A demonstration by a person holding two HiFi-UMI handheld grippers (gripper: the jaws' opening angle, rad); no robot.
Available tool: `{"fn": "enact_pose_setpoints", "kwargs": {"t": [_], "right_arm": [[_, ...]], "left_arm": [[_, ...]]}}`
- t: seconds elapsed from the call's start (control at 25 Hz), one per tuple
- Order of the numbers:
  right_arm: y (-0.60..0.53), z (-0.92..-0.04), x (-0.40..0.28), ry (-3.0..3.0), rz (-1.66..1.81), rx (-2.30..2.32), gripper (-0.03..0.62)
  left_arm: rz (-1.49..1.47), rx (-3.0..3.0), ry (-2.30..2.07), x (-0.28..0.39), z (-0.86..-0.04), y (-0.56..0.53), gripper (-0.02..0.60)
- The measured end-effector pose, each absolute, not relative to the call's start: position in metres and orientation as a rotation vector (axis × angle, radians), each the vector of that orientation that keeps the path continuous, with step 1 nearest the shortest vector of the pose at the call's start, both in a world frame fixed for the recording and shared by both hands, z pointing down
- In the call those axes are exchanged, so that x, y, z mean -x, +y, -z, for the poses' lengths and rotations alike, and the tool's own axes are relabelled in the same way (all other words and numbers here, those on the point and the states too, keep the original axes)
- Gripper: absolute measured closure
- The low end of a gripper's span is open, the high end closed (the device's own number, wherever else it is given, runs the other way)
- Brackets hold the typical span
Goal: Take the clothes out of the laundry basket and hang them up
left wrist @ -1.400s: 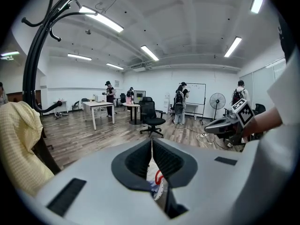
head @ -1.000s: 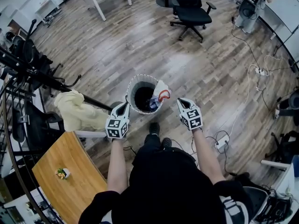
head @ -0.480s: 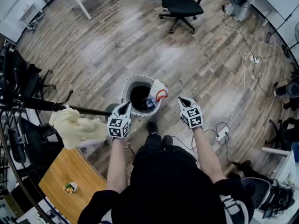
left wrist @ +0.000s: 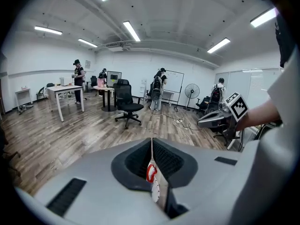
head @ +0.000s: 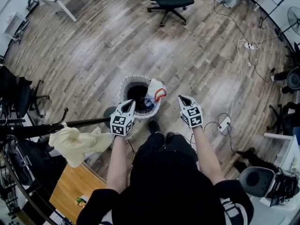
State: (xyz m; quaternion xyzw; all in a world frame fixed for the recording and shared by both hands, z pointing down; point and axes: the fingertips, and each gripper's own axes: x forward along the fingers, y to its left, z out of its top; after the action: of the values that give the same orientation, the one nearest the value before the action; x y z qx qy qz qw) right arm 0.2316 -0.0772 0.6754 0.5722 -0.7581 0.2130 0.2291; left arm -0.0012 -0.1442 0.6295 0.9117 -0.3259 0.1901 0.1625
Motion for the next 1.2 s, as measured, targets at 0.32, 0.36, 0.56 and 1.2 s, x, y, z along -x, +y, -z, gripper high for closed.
{"fn": "enact_pose_setpoints", "kwargs": {"t": [0.32, 0.36, 0.56, 1.2], "right_arm": [[-0.056, -0.694, -0.242, -2.003, -0.679, -1.65, 0.588], [-0.054, -0.696, -0.245, -1.994, -0.684, -1.658, 0.588], [-0.057, -0.699, -0.253, -1.968, -0.706, -1.7, 0.588], [-0.068, -0.767, -0.256, -1.98, -0.784, -1.616, 0.588]], "left_arm": [[-0.601, -2.624, -0.773, -0.029, -0.649, -0.146, 0.554], [-0.603, -2.623, -0.763, -0.031, -0.651, -0.145, 0.554], [-0.621, -2.617, -0.723, -0.037, -0.66, -0.149, 0.554], [-0.702, -2.529, -0.677, -0.053, -0.737, -0.14, 0.553]]}}
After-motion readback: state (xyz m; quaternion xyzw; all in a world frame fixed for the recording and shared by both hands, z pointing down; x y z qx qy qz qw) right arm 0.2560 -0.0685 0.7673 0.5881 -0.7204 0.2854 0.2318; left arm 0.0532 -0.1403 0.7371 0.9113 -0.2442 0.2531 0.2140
